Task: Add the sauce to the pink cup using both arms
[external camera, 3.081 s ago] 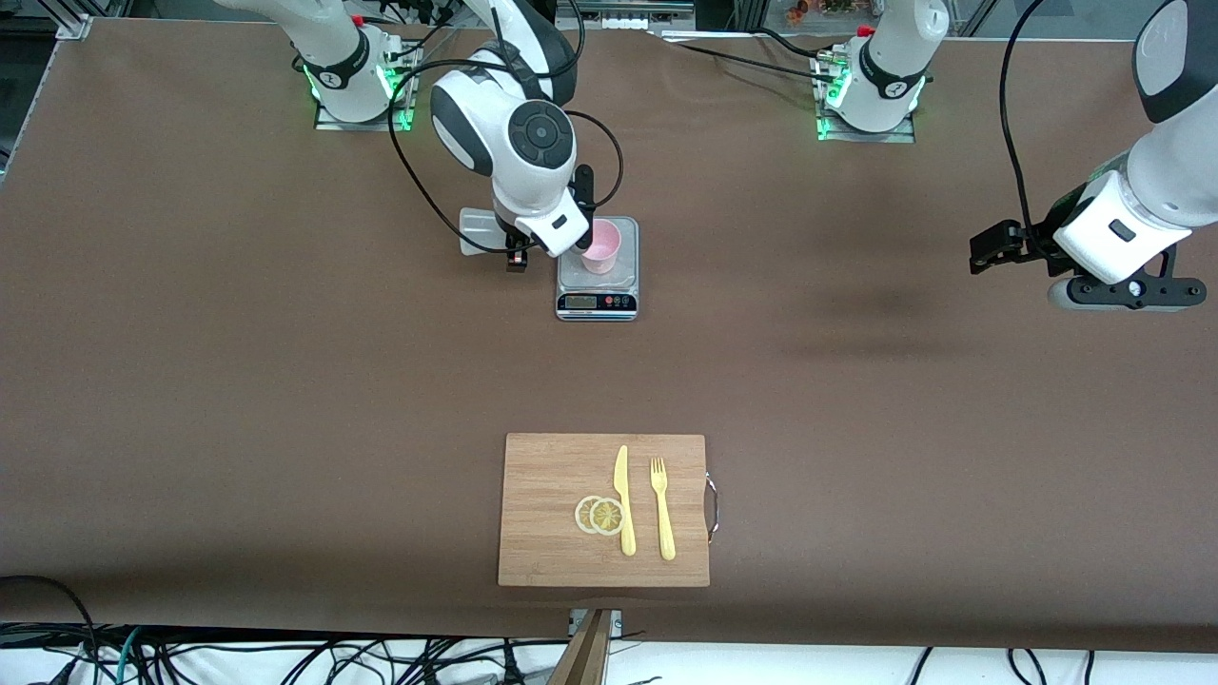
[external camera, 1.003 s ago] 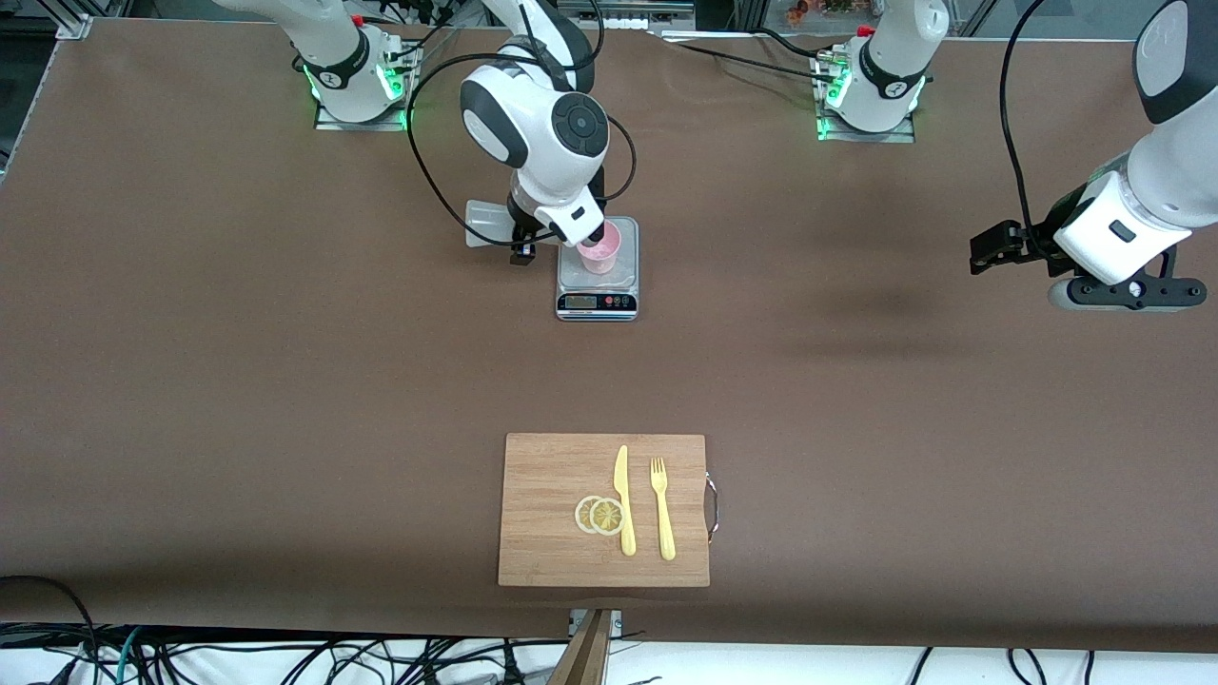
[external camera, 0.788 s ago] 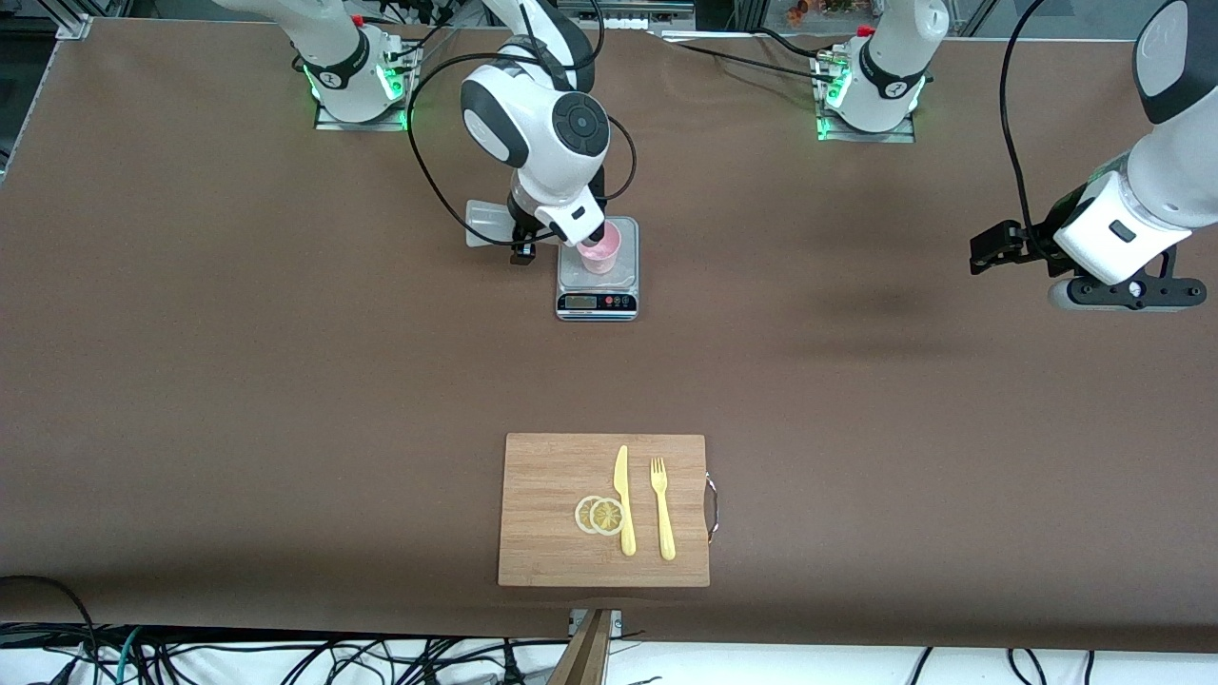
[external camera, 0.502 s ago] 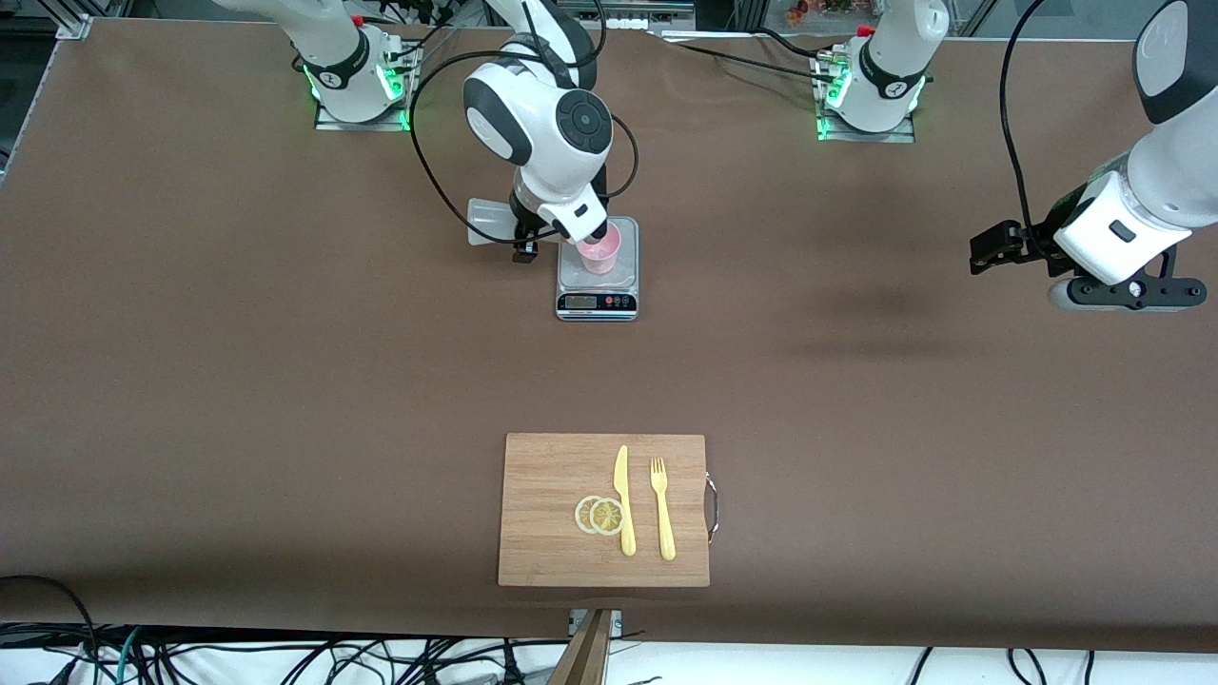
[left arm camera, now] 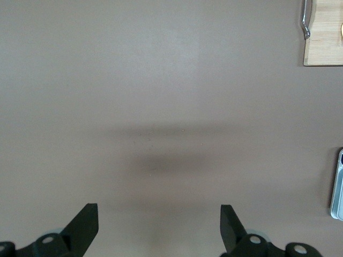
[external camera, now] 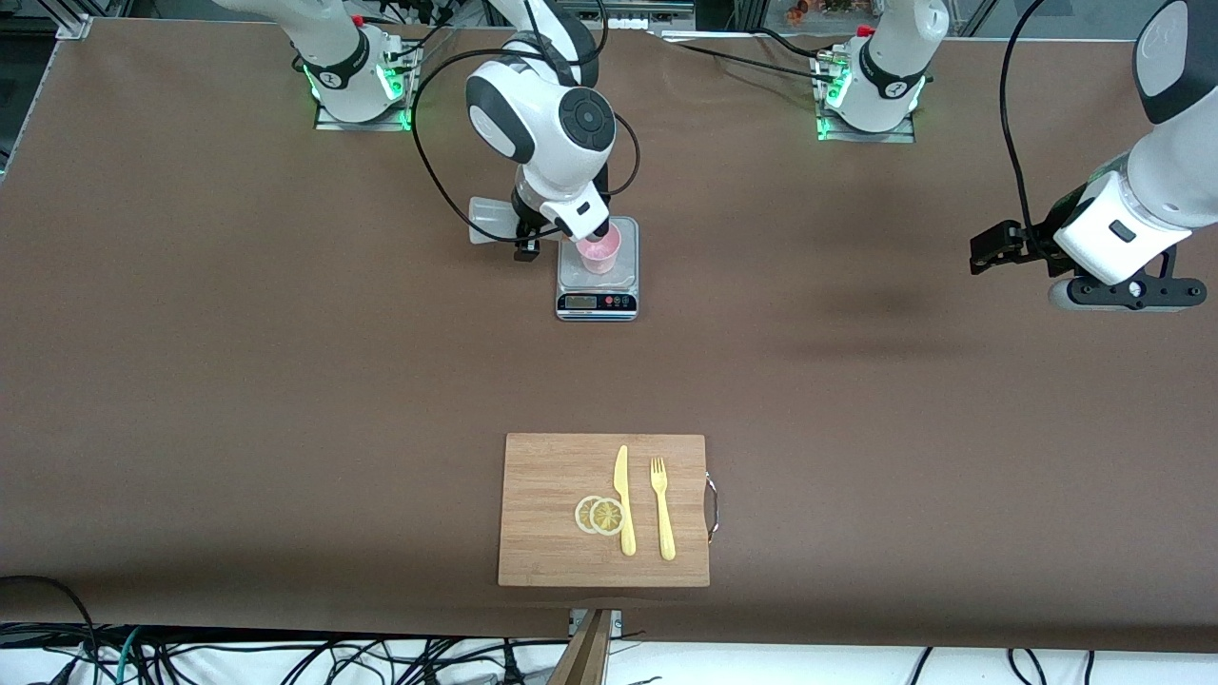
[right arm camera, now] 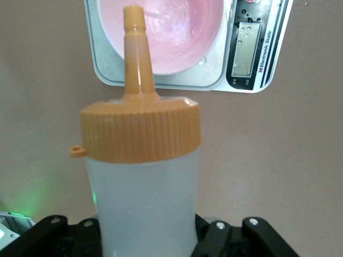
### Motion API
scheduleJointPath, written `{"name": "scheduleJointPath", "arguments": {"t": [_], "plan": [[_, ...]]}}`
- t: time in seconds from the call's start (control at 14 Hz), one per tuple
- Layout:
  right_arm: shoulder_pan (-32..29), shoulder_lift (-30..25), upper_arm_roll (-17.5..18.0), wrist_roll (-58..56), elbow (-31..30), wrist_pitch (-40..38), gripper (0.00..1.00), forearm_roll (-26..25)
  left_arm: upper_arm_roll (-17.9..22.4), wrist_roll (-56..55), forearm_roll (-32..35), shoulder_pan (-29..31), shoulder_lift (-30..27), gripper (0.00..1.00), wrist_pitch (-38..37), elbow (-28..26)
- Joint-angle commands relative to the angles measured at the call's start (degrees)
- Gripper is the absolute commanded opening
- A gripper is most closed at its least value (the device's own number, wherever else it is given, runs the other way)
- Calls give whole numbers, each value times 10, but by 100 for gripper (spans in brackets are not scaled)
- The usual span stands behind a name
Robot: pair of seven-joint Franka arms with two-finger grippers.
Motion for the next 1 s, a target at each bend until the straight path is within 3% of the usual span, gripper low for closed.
{"name": "scheduleJointPath", "arguments": {"t": [0.0,0.93], "plan": [[2,-12,-5,-16,-2,-4,0,1,-4,6,-5,6,5,100,-10,15],[0,-41,-14,-43,-1,5,0,41,-4,6,-5,6,5,100,-10,15]]}}
